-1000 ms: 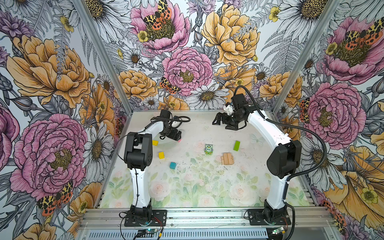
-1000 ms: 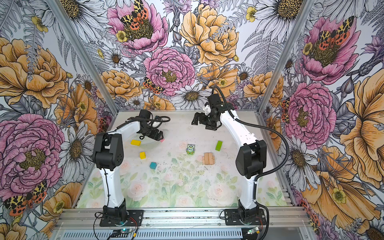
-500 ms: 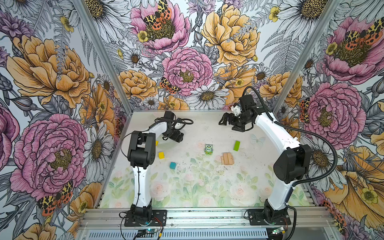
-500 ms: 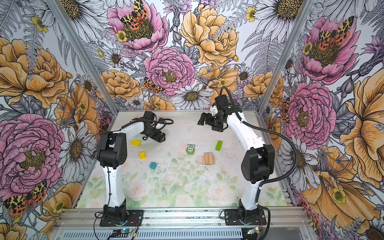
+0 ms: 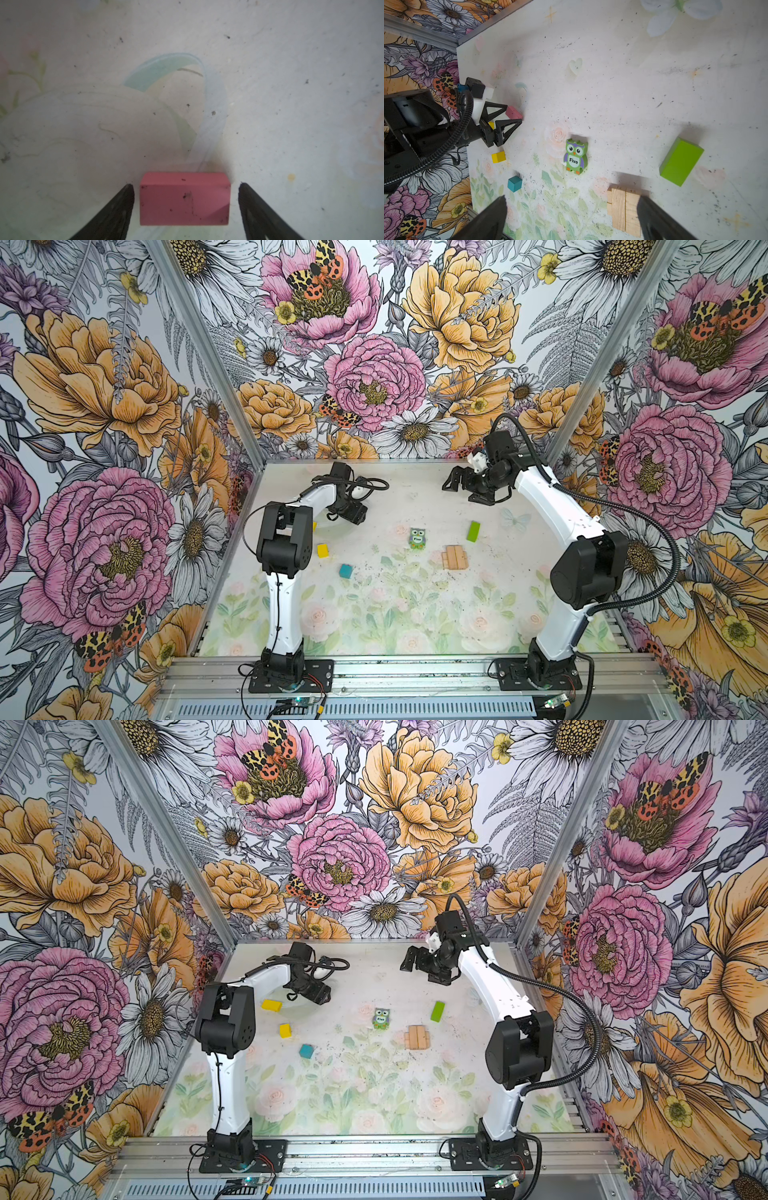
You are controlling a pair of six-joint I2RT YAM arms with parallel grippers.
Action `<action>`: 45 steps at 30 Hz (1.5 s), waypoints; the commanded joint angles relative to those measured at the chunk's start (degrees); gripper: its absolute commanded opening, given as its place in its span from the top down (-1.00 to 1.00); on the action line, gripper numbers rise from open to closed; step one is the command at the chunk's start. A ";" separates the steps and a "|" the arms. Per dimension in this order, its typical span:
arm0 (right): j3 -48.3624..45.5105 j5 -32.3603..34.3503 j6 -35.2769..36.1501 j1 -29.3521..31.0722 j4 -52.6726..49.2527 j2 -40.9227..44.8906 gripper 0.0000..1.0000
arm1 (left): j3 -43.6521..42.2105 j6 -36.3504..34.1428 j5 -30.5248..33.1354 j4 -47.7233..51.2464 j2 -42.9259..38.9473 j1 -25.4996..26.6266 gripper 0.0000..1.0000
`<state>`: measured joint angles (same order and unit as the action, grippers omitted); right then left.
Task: Build the wood block tower
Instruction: 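Lower the left gripper and close it on the pink block, then lift the pink block off the table with the left gripper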
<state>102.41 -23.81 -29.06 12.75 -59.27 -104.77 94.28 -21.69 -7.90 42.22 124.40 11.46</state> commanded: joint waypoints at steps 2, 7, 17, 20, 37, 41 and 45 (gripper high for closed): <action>-0.74 -0.07 -0.32 -0.27 1.61 2.47 -0.99 | -0.54 -1.13 1.12 -0.24 -0.14 0.31 -0.58; -1.48 -0.27 -0.38 -0.27 1.87 2.85 -0.99 | -1.11 -1.08 1.00 -0.22 -0.60 0.22 -0.60; -2.45 -0.01 -0.47 -0.30 2.14 3.70 -0.99 | -1.91 -1.13 1.39 -0.26 -1.19 0.09 -0.59; -2.66 0.15 -0.54 -0.27 2.22 3.95 -0.99 | -1.82 -1.16 1.48 -0.27 -1.09 0.23 -0.48; -6.35 2.30 -3.62 -0.30 5.83 6.50 -0.99 | -1.38 13.16 5.09 1.36 -4.90 3.02 -0.17; -7.45 2.87 -4.59 -0.27 7.18 6.86 -0.99 | -0.52 18.64 5.36 3.15 -6.23 5.81 -0.16; -8.21 4.15 -4.78 -0.18 7.50 7.46 -0.99 | -0.06 23.71 4.36 4.83 -7.87 7.81 -0.15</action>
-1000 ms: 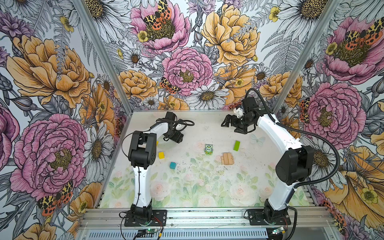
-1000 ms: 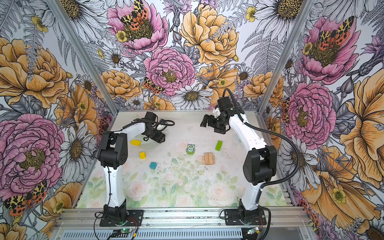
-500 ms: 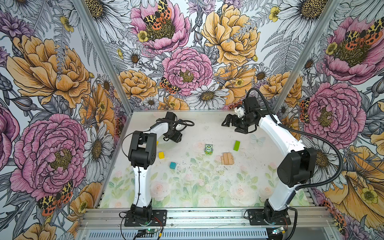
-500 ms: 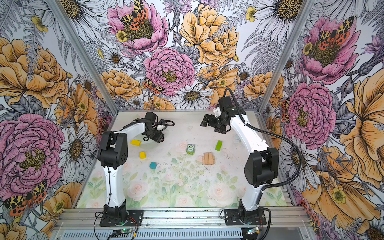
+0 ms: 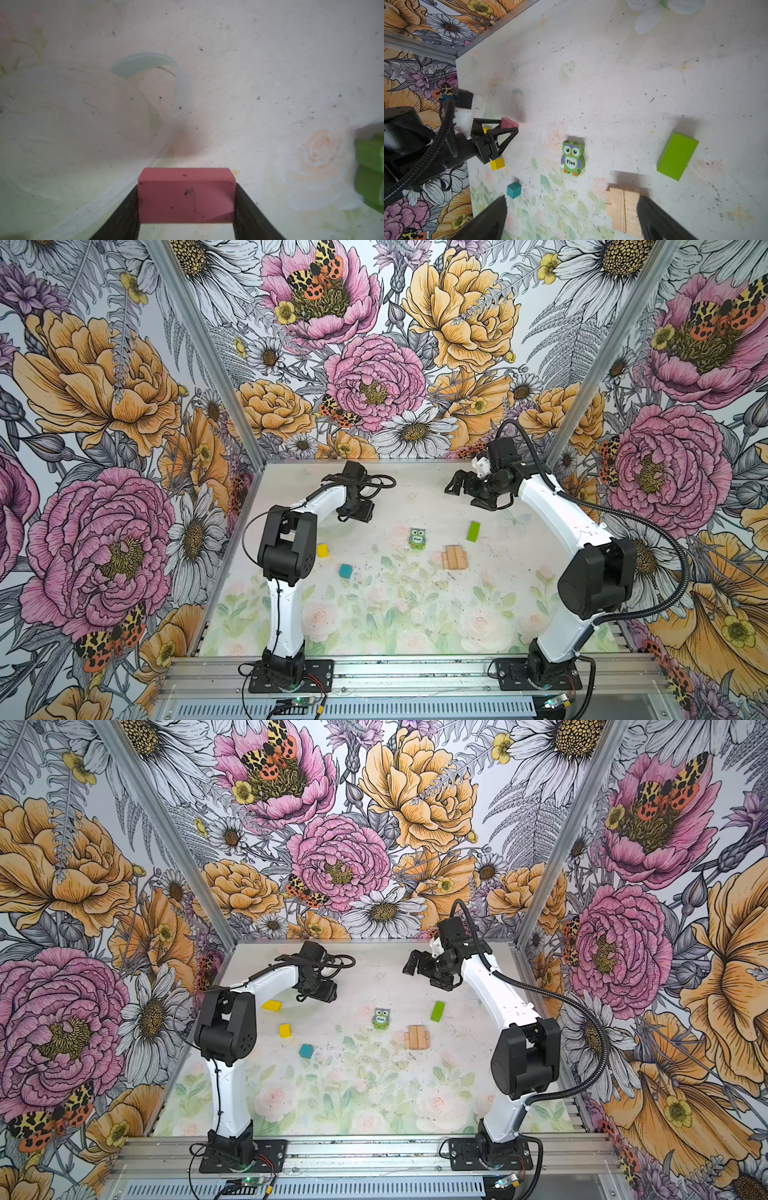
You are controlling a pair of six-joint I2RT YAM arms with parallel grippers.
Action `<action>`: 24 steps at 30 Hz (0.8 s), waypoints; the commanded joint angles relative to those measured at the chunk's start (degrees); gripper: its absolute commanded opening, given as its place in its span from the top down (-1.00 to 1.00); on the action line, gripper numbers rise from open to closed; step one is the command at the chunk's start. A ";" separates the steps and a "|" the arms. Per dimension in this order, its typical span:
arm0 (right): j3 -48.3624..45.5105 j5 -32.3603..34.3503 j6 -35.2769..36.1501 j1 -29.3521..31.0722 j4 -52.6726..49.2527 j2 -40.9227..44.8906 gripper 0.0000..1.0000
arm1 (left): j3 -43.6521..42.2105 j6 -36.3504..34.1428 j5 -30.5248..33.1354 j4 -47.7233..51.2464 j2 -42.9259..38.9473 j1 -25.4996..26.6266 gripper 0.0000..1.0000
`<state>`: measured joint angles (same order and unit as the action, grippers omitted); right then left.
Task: Build the wood block tower
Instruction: 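Lift the pink block off the table with the left gripper, then carry the pink block with the left gripper over the wood bars 71 and 45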
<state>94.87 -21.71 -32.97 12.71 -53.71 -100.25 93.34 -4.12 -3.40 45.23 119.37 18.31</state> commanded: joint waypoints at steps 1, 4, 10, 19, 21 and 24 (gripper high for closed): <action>-0.96 2.18 -0.78 -0.14 2.03 3.11 -0.99 | 0.72 7.43 -1.02 1.90 -3.42 1.15 -0.15; -2.23 3.77 -0.86 -0.16 2.03 4.19 -0.99 | 0.61 10.36 -1.00 2.96 -5.42 1.97 -0.13; -5.18 9.28 -3.61 -0.31 1.86 8.58 -0.99 | 3.96 16.83 -2.12 8.88 -6.23 2.85 0.00; -10.84 18.18 -8.64 -0.87 1.68 15.08 -0.99 | 4.57 21.32 -3.32 12.69 -9.06 8.81 0.01; -12.25 20.66 -8.76 -1.59 1.68 16.06 -0.99 | 4.47 23.92 -3.01 12.69 -9.93 10.66 0.01; -14.02 23.21 -9.83 -3.94 1.05 17.54 -0.99 | 5.30 28.20 -1.09 12.69 -10.48 14.23 0.01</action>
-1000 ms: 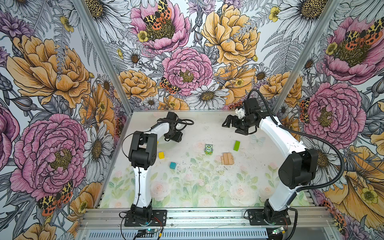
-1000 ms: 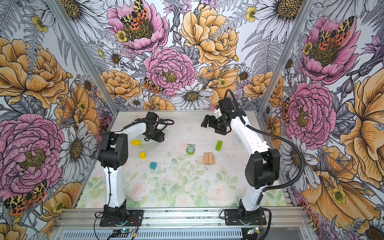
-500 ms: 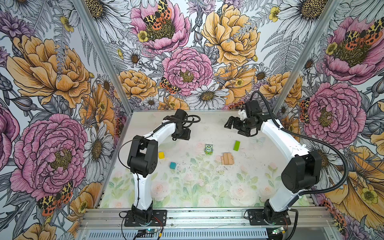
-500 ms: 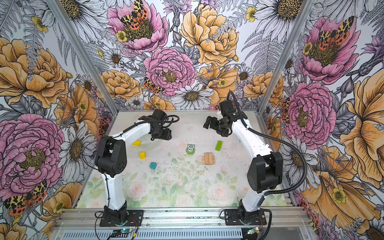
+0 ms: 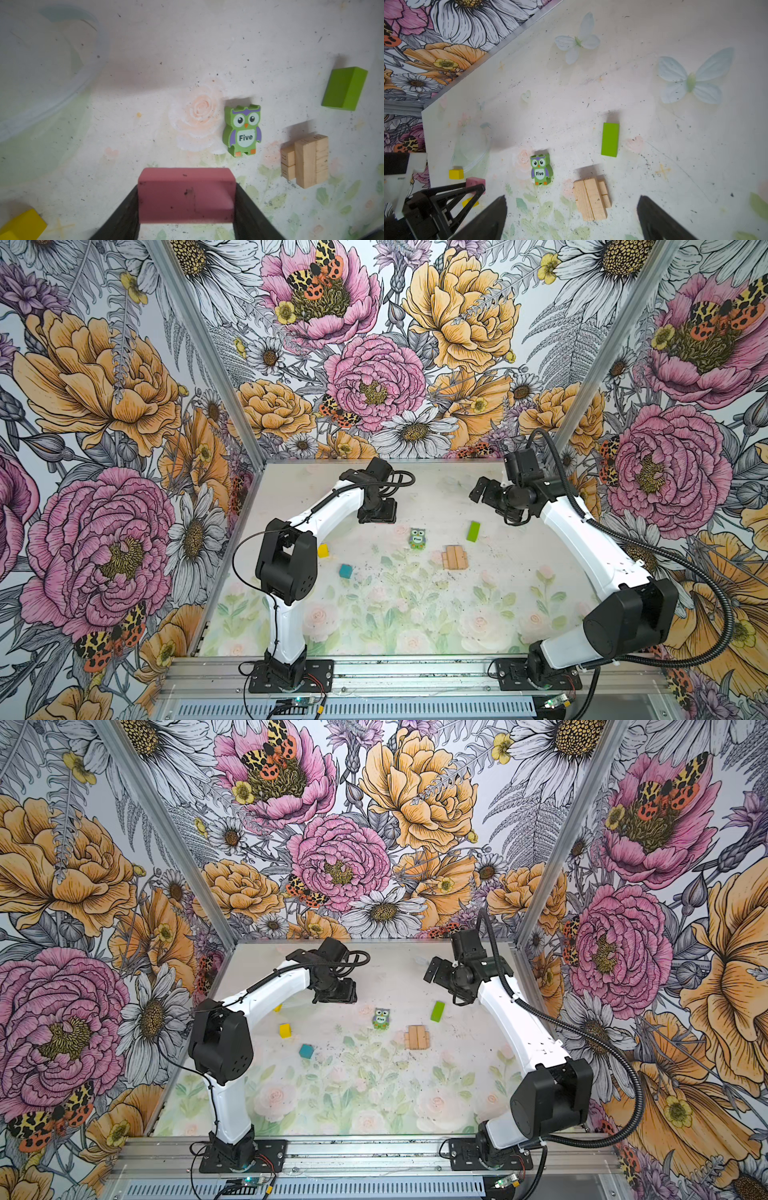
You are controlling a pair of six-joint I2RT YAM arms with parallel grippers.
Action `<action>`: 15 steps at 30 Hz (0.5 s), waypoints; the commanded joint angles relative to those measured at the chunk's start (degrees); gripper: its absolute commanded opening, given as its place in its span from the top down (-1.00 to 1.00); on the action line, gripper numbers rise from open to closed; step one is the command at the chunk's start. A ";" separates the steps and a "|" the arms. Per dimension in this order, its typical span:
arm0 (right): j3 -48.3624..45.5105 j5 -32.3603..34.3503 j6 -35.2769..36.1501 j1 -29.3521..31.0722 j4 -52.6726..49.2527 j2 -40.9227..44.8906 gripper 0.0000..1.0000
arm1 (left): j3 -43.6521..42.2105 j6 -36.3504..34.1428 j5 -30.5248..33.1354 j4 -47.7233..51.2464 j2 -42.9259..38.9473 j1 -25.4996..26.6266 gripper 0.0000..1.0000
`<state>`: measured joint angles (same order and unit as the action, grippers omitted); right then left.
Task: Build the wood block tower
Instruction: 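Carry the pink block with the left gripper over the wood bars 71 and 45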
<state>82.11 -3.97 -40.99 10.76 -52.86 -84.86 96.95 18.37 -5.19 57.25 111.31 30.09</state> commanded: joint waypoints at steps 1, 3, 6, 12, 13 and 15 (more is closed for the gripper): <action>-1.36 6.63 -2.17 -2.84 -0.54 2.69 -0.99 | 2.07 7.36 0.87 0.71 -2.33 3.48 0.01; -1.27 10.13 -1.83 -4.39 -2.78 4.28 -0.99 | 2.82 11.20 1.39 0.63 -1.79 6.21 0.01; -1.03 16.14 0.75 -5.47 -4.54 6.99 -0.99 | 4.55 15.03 3.15 0.73 -0.18 10.29 0.01; -1.83 17.83 3.43 -9.47 -6.03 9.70 -0.99 | 13.66 19.69 5.25 2.95 8.40 16.90 0.01; -2.35 18.01 3.82 -9.75 -5.95 10.22 -0.99 | 15.36 19.90 5.51 3.53 9.86 17.54 0.01; -3.23 17.99 5.05 -10.33 -6.03 11.34 -0.99 | 18.17 20.59 5.73 4.91 12.75 18.96 0.01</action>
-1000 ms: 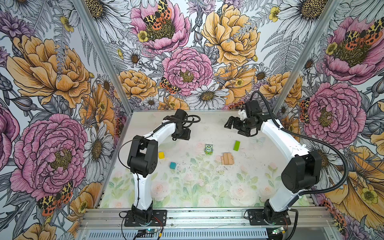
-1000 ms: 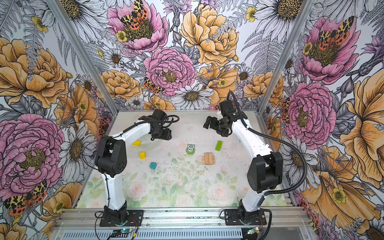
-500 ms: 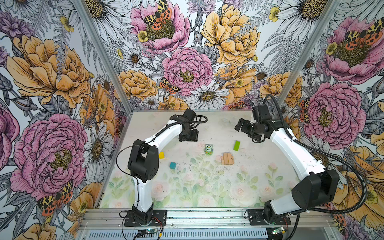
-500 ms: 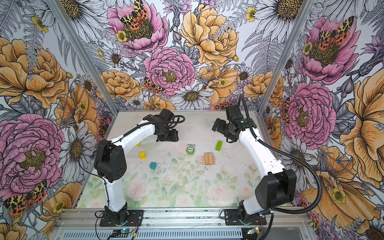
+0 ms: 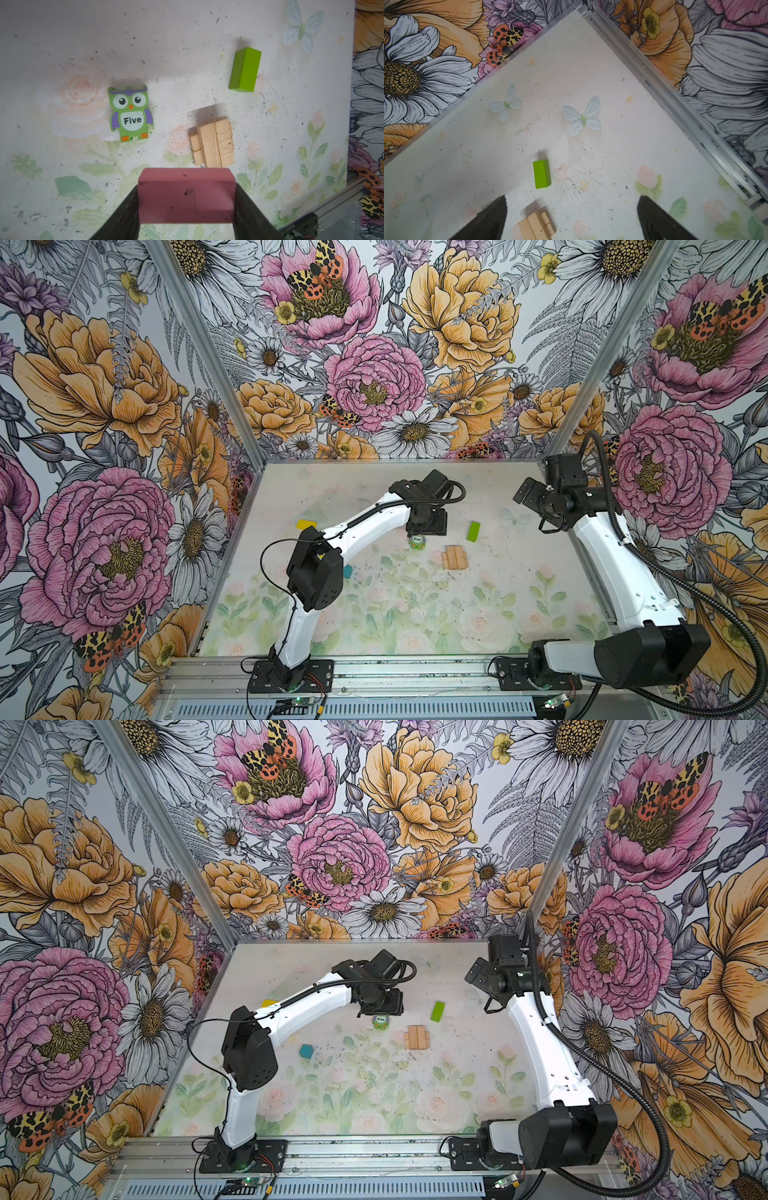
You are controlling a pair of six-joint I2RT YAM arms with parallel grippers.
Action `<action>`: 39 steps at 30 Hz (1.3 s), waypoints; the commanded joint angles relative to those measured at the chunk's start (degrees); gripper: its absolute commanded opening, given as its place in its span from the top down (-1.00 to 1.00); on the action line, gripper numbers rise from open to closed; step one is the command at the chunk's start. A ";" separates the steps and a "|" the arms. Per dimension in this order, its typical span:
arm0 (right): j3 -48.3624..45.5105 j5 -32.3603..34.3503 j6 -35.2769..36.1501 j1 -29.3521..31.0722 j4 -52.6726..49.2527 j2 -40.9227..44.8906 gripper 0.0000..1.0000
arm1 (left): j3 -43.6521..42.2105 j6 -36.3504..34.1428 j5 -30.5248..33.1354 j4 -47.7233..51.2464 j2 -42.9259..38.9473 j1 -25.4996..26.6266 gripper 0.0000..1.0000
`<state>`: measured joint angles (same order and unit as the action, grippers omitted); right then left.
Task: Build the wood block tower
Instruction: 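Carry the pink block with the left gripper over the wood bars 71 and 45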
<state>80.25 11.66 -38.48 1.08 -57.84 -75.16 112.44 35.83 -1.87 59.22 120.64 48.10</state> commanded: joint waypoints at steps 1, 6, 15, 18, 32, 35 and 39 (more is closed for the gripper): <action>-1.80 2.21 3.00 -0.92 -1.03 2.20 -0.99 | 3.35 3.58 2.36 3.08 4.47 1.59 0.00; -4.25 1.17 3.83 -2.37 -1.13 5.56 -0.99 | 4.80 5.29 3.07 3.12 6.71 3.64 -0.01; -8.30 -0.60 2.36 -1.92 -1.37 9.64 -0.99 | 9.63 5.61 3.71 4.48 10.44 5.51 -0.04; -8.94 -0.25 2.41 -1.85 -1.65 10.98 -0.99 | 10.29 6.21 4.31 4.65 11.10 5.88 -0.06; -12.19 2.20 2.51 -1.83 -2.91 17.01 -0.99 | 18.75 8.79 8.65 8.92 17.51 6.86 -0.09; -13.30 2.14 2.36 -1.94 -2.88 17.73 -0.99 | 19.11 9.16 8.63 8.98 18.20 6.84 -0.09; -13.89 2.05 2.45 -1.96 -2.80 18.25 -0.99 | 19.65 9.54 9.05 9.51 18.97 6.92 -0.11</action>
<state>66.67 12.45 -36.14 -1.06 -60.69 -57.89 129.97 43.90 5.21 67.90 138.63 54.70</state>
